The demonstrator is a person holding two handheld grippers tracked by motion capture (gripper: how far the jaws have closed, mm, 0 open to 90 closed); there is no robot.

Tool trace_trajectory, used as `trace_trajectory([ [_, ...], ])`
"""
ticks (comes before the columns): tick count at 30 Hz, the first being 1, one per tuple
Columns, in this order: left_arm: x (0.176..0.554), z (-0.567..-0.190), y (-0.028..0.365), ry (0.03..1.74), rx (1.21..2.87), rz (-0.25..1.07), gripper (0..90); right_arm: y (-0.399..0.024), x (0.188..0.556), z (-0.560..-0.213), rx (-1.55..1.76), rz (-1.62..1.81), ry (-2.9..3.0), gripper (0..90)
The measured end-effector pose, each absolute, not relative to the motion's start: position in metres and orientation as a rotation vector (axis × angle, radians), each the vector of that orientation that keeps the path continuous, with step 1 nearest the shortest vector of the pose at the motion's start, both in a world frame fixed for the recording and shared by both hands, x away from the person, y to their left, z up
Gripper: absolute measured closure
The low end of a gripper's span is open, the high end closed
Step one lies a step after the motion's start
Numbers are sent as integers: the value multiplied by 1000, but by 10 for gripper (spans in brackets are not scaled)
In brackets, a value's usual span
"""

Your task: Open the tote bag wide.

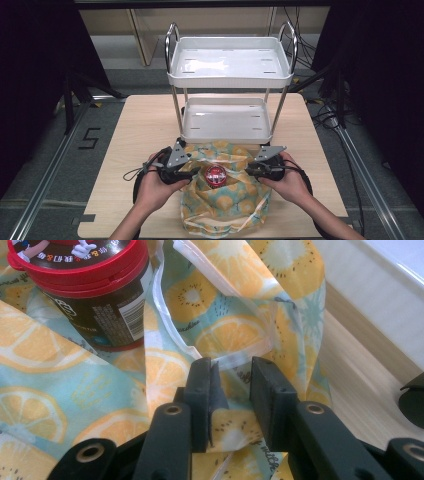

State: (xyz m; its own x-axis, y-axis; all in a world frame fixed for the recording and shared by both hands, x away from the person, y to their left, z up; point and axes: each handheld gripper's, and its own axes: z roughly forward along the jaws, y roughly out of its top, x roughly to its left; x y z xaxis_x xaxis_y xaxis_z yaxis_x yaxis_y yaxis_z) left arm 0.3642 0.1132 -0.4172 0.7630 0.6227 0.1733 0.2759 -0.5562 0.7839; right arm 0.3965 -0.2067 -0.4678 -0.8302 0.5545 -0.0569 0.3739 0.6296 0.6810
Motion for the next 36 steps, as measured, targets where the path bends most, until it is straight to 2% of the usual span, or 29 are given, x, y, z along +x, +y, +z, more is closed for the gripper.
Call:
trace_trajectory([
  [2, 369, -421, 111, 670, 2157, 560, 540, -206, 396, -469, 763, 1023, 2582, 710],
  [5, 390, -436, 106, 709, 2189, 585, 687, -204, 396, -469, 745, 1013, 2568, 710],
  [7, 398, -442, 107, 728, 2204, 587, 749, -204, 394, -467, 755, 1036, 2578, 711],
  [11, 405, -450, 108, 775, 2198, 569, 813, -205, 395, -465, 742, 1012, 2597, 715],
  [15, 405, -459, 109, 777, 2265, 527, 878, -204, 396, -471, 727, 1025, 2566, 719],
  [22, 408, -477, 108, 820, 2302, 522, 891, -204, 396, -474, 727, 1015, 2581, 719],
  [23, 407, -480, 107, 845, 2292, 486, 891, -204, 396, -473, 737, 1008, 2594, 719],
  [25, 408, -484, 108, 842, 2342, 507, 891, -205, 395, -473, 743, 986, 2617, 719],
  [27, 407, -488, 106, 864, 2308, 485, 892, -204, 395, -476, 761, 1015, 2605, 719],
  [36, 400, -469, 111, 834, 2301, 531, 869, -203, 392, -471, 726, 1037, 2564, 708],
])
